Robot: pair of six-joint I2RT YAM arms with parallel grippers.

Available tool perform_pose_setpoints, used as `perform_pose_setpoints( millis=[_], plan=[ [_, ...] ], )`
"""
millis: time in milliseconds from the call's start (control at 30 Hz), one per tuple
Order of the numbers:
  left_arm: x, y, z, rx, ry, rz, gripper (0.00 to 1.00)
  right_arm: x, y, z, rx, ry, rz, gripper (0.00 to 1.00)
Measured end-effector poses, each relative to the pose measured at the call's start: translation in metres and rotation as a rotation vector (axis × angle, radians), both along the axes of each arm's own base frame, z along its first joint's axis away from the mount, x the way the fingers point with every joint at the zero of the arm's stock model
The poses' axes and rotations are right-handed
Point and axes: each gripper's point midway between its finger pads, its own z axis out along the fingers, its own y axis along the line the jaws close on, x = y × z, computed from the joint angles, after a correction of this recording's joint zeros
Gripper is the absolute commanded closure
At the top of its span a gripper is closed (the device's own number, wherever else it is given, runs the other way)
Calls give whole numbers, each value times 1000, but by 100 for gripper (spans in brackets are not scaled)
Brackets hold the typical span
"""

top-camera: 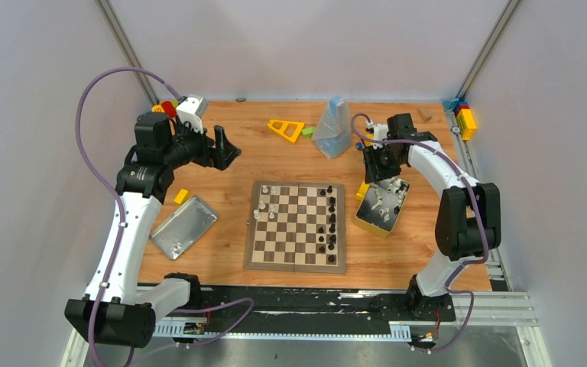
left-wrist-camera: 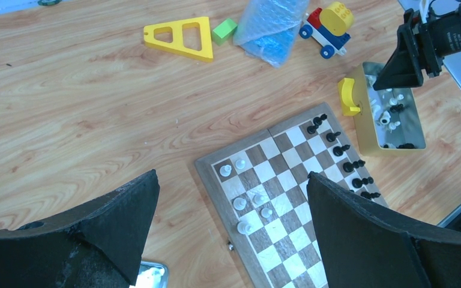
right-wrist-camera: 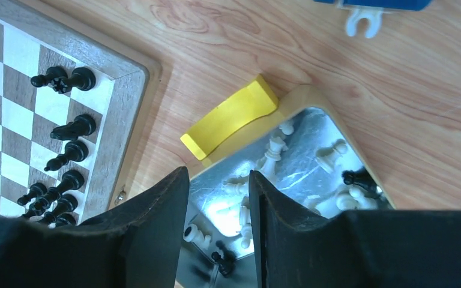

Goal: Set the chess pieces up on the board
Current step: Move the chessboard to the center of the board.

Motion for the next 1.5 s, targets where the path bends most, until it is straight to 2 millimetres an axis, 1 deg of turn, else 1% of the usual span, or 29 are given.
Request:
perform_pose_setpoints(
  millis=[67, 133, 233, 300, 433, 700, 833, 1000, 1100, 1167, 1267, 1300, 1400, 1500],
  plan=[
    [0, 0, 0, 1, 1, 2, 0, -2, 5, -6, 0, 17, 13, 59],
    [0, 0, -1, 1, 1, 3, 0, -3, 8, -16, -4, 45, 19, 60],
    [0, 1, -1, 3, 1, 6, 0, -5, 10, -28, -14, 79, 25, 62],
    [1, 1, -1, 4, 1, 8, 0, -6, 9, -32, -22, 91, 22, 63],
    [1, 1, -2, 4, 2, 9, 0, -5, 8, -34, -30, 94, 19, 67],
    [1, 2, -4, 5, 6, 10, 0, -7, 11, -37, -17, 98, 25, 81],
    [2, 2, -3, 4, 0, 10, 0, -10, 15, -38, 6, 94, 34, 85],
    [3, 2, -2, 6, -6, 16, 0, -21, 20, -37, 36, 97, 63, 85],
    [3, 3, -2, 6, -6, 17, 0, -32, 22, -38, 48, 109, 90, 84],
    [3, 2, -2, 6, -6, 16, 0, -39, 23, -37, 50, 117, 107, 79],
    [3, 3, -3, 6, -5, 17, 0, -50, 21, -38, 43, 136, 124, 67],
    [3, 3, -4, 7, -3, 17, 0, -54, 20, -39, 39, 147, 127, 65],
    [3, 3, -4, 7, -3, 17, 0, -60, 16, -38, 15, 155, 130, 64],
    [3, 3, -4, 7, -3, 16, 0, -59, 11, -30, -9, 125, 127, 64]
  ],
)
